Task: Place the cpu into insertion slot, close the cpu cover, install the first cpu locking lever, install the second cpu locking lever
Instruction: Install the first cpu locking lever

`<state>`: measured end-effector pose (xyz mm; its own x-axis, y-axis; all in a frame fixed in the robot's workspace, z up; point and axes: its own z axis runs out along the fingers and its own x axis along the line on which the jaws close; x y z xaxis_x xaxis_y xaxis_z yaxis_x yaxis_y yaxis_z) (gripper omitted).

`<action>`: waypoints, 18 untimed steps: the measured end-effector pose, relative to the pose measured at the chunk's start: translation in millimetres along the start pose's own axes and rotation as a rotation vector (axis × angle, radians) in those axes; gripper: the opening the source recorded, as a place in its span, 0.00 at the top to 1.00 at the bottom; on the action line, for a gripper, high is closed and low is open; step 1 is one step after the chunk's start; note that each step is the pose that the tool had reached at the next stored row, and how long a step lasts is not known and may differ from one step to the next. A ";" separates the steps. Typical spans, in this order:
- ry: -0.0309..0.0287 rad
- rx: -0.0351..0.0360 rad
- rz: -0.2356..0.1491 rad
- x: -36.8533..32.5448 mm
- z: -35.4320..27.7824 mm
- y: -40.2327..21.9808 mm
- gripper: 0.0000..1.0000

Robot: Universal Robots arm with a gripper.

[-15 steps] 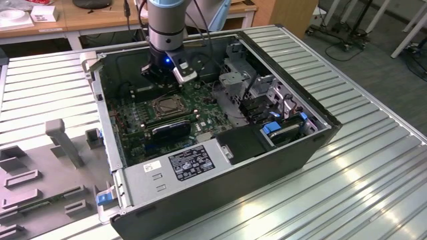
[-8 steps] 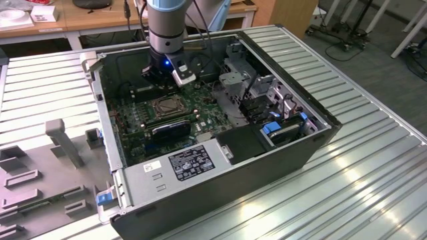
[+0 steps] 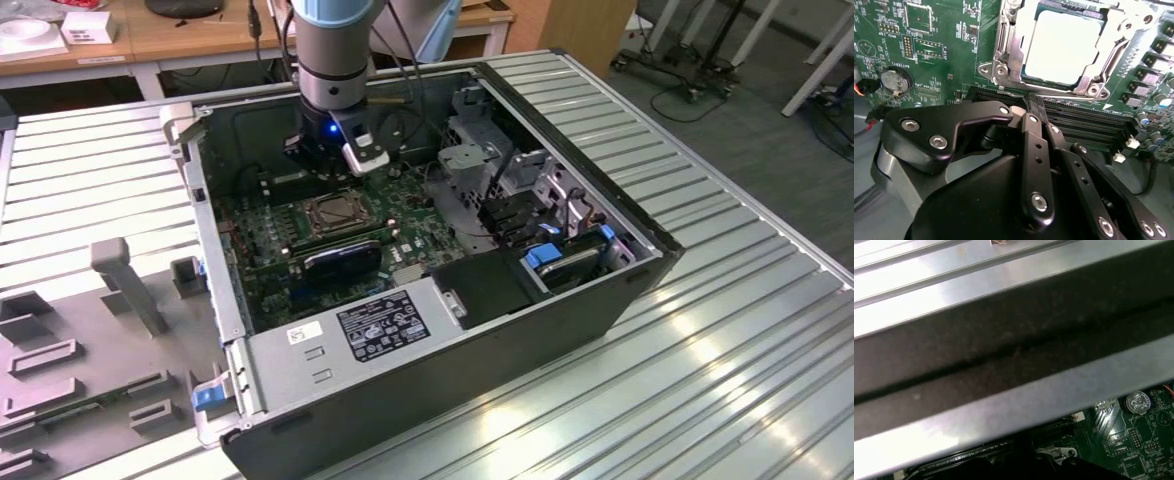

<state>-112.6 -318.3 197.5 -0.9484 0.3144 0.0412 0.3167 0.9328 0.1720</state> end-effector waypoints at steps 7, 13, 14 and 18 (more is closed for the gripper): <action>-0.0024 0.0008 0.010 -0.1 0.2 -0.1 0.89; -0.0025 0.0006 0.010 0.2 -4.8 0.8 0.89; -0.0025 0.0004 0.010 0.2 -4.8 0.9 0.89; -0.0026 0.0009 0.011 3.2 -5.2 -0.2 0.89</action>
<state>-115.9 -318.4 202.6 -0.9450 0.3246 0.0405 0.3266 0.9296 0.1706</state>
